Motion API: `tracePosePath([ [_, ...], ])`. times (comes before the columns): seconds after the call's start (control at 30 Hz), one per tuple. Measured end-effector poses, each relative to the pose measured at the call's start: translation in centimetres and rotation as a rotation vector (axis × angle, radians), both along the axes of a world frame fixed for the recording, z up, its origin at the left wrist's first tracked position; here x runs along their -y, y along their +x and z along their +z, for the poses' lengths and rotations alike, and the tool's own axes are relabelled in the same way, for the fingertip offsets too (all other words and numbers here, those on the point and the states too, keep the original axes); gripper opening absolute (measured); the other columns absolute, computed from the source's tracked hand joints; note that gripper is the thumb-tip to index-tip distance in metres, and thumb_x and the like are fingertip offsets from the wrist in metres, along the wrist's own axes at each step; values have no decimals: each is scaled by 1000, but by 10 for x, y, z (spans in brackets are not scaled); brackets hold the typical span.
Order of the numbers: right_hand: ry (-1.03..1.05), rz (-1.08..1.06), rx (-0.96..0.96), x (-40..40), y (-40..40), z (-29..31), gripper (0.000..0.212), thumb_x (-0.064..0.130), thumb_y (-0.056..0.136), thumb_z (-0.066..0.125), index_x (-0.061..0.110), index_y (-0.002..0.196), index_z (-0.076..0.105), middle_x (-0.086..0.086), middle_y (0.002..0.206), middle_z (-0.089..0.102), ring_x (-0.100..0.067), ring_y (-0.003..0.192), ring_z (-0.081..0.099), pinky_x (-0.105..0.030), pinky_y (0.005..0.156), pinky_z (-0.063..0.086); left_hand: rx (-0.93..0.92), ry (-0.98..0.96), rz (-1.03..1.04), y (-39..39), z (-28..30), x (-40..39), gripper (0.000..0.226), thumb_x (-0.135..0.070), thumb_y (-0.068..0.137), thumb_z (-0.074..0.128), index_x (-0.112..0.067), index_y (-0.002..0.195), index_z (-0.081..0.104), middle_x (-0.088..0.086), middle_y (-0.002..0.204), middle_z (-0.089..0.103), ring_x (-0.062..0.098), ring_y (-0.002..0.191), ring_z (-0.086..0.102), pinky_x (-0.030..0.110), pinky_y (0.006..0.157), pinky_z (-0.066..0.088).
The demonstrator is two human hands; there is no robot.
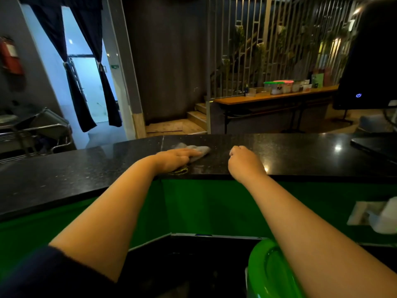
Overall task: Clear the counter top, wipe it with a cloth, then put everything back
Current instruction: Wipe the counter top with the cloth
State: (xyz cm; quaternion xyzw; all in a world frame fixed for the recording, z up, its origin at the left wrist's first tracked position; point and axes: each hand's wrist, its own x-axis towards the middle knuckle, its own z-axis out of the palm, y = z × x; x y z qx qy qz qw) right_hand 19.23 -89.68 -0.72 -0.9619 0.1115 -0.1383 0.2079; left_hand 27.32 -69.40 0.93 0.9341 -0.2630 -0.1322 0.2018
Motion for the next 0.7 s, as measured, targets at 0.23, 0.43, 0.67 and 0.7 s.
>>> tracePosePath([
  [0.23, -285, 225, -191, 3, -23, -5, 88, 71, 89, 27, 13, 153, 16, -6, 162, 9, -20, 149, 6, -39, 120, 10, 286, 302, 232, 22, -11, -23, 55, -40, 99, 33, -43, 149, 12, 0, 161, 9, 28, 147, 10, 66, 111, 12],
  [0.43, -392, 197, -119, -4, -25, -8, 99, 75, 80, 45, 11, 151, 21, -10, 159, 19, -24, 146, 19, -39, 117, 20, 307, 188, 129, -32, -5, -5, 46, -34, 102, 24, -45, 147, 24, -6, 159, 19, 22, 144, 22, 49, 114, 15],
  [0.67, -358, 275, -206, 5, -33, 2, 98, 60, 82, 61, 13, 153, 14, -6, 161, 12, -22, 148, 14, -39, 118, 17, 246, -148, 24, -83, 2, -17, 48, -9, 93, 46, -46, 118, 63, -1, 130, 58, 6, 74, 57, 7, 67, 43],
  [0.7, -342, 265, -236, 10, -34, 5, 99, 60, 81, 63, 14, 153, 14, -5, 161, 12, -23, 148, 14, -41, 119, 17, 242, -163, 48, -79, 6, -21, 46, -10, 94, 46, -45, 118, 64, 0, 129, 58, 11, 80, 60, 11, 71, 43],
])
